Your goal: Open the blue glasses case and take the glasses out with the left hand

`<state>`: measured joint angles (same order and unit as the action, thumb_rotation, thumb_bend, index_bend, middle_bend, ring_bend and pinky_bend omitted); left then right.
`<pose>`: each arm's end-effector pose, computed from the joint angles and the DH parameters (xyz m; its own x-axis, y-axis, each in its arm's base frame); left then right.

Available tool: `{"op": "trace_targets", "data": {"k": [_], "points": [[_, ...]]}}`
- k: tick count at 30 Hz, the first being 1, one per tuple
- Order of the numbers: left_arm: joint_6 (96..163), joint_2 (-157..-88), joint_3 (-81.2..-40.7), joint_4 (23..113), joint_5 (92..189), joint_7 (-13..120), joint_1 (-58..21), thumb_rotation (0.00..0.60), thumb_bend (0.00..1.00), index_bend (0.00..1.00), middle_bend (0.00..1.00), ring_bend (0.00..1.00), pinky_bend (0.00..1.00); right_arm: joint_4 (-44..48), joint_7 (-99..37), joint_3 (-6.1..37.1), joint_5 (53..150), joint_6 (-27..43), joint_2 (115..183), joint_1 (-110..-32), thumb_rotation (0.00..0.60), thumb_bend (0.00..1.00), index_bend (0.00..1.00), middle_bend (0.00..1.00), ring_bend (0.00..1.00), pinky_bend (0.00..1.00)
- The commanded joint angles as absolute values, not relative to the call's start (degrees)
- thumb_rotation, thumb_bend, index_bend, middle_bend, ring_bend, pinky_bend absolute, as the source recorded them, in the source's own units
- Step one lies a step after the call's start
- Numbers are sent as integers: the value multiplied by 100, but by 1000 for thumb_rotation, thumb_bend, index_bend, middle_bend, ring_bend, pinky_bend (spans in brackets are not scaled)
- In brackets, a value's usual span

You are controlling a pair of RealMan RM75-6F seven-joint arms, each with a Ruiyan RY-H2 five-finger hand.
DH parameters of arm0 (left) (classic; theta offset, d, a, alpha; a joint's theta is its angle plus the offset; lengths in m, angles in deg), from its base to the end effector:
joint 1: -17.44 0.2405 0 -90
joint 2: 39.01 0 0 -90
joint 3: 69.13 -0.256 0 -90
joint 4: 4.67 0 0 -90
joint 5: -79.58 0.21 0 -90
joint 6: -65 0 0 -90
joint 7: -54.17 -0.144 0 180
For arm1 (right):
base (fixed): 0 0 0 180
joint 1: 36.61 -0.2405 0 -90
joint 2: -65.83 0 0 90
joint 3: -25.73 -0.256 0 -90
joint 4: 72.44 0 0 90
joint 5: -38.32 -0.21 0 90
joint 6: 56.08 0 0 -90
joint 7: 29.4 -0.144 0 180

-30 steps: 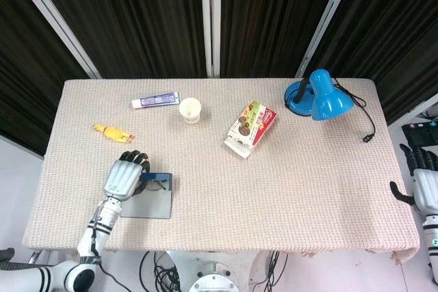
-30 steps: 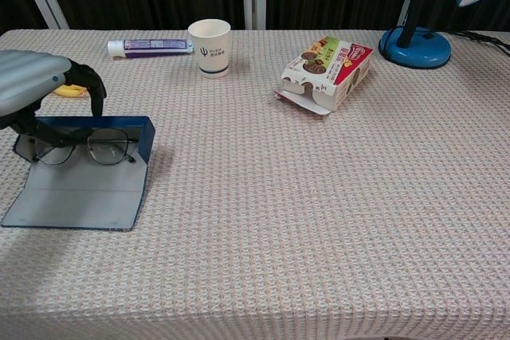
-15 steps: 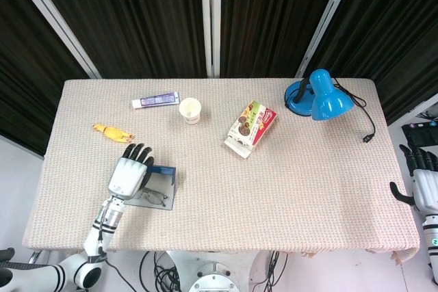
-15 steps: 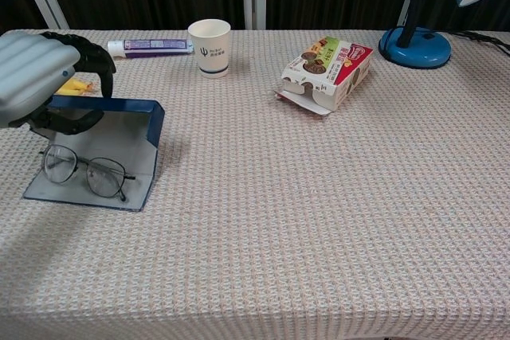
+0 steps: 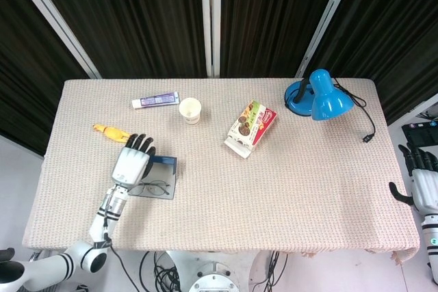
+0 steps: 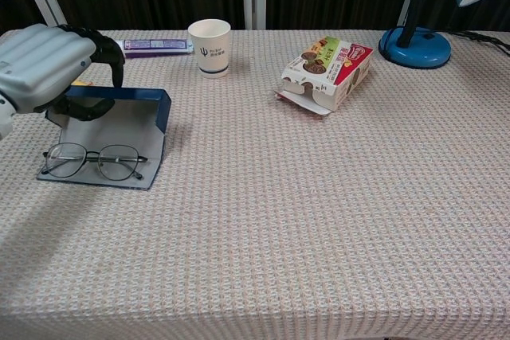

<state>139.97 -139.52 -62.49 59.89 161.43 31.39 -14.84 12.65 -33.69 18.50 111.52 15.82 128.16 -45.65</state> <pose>-0.1992 0.3169 -0.0230 0.5891 -0.1190 0.7992 0.7365 -0.3278 -0.5917 -0.3584 -0.2206 0.1824 0.4062 -0.0895 0.9094 -0.8932 0.1711 0.4158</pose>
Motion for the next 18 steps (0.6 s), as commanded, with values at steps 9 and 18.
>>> {"op": "trace_targets", "data": {"k": [9, 18], "points": [[13495, -14018, -5894, 5985, 15605, 3164, -1607, 600, 235, 62, 147, 77, 165, 1237, -3406, 1833, 11118, 1565, 12811, -4562, 600, 306, 0, 0, 0, 0], [13496, -13539, -5805, 7254, 15103, 2905, -1325, 600, 123, 104, 109, 47, 147, 1269, -3410, 1834, 11162, 1619, 12799, -4547, 600, 306, 0, 0, 0, 0]]}}
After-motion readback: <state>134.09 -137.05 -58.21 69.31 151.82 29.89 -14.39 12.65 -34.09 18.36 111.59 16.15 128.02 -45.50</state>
